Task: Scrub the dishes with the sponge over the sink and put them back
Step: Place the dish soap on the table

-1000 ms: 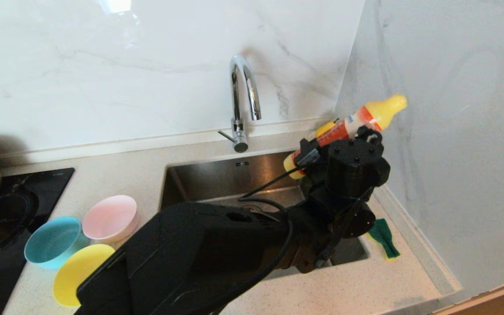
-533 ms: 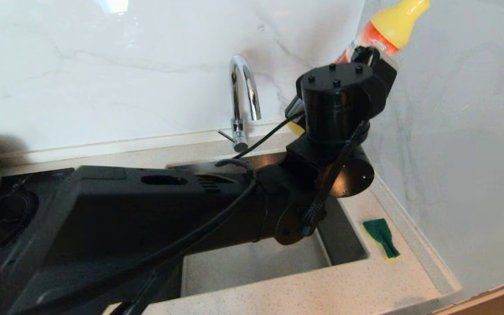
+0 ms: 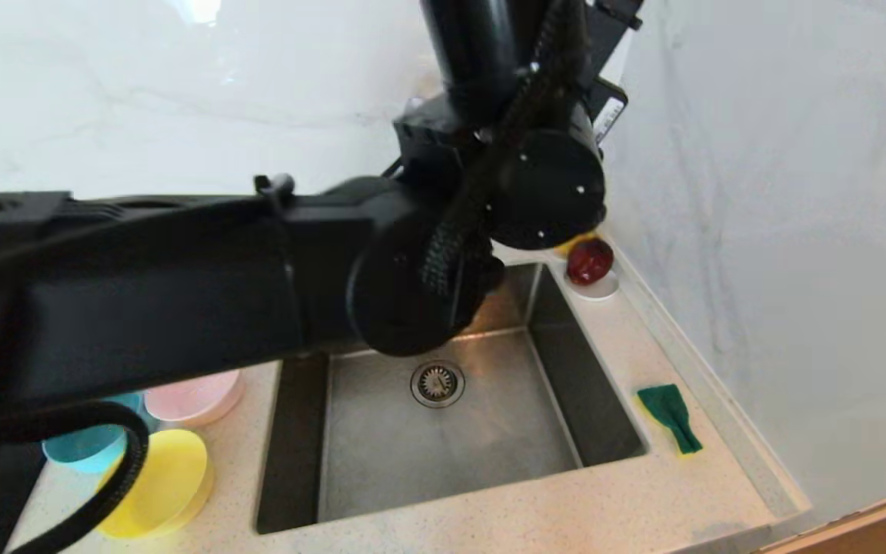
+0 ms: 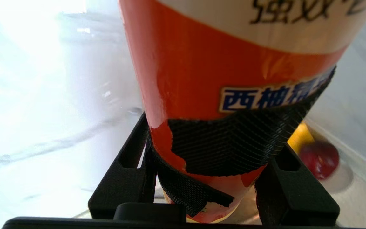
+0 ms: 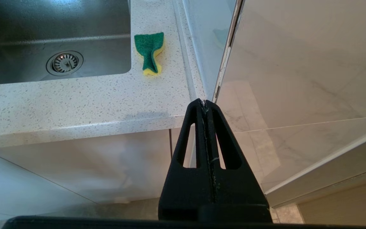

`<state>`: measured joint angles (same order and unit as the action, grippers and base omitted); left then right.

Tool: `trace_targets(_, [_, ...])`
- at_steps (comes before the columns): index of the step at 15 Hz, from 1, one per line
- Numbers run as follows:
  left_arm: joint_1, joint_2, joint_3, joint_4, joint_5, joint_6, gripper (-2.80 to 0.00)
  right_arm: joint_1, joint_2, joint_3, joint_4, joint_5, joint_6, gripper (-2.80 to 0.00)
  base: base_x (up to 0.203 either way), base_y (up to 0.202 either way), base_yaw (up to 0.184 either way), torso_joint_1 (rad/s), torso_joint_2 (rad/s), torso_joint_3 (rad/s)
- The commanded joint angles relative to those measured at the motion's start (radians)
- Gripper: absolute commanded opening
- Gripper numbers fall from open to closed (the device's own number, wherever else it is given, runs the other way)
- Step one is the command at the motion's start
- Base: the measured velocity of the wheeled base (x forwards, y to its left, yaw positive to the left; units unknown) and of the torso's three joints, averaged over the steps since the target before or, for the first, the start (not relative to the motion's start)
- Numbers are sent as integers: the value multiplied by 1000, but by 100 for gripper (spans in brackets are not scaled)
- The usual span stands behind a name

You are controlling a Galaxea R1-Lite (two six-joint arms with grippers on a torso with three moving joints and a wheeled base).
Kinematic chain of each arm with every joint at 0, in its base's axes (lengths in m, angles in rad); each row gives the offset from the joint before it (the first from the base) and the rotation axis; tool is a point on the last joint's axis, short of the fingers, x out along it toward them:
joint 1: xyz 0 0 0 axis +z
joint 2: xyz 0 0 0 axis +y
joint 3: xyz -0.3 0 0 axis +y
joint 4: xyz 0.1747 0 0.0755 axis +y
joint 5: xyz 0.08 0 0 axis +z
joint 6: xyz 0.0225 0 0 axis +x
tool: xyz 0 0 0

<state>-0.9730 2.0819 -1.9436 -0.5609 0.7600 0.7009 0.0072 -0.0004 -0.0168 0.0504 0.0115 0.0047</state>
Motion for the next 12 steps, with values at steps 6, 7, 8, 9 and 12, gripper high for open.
trace_targets(6, [177,-247,2,225,-32,-236,-280,0,-1,0,0,1,0,-280,0,0,0,0,0,0])
trace_targets(7, [215,-261,2,240,-41,-261,-280,0,-1,0,0,1,0,-280,0,0,0,0,0,0])
trace_targets(8, [261,-271,3,246,-49,-282,-280,0,-1,0,0,1,0,-280,0,0,0,0,0,0])
trace_targets(9, [315,-282,3,248,-58,-299,-280,0,-1,0,0,1,0,-280,0,0,0,0,0,0])
trace_targets(12, [469,-335,42,258,-105,-362,-280,0,-1,0,0,1,0,-280,0,0,0,0,0,0])
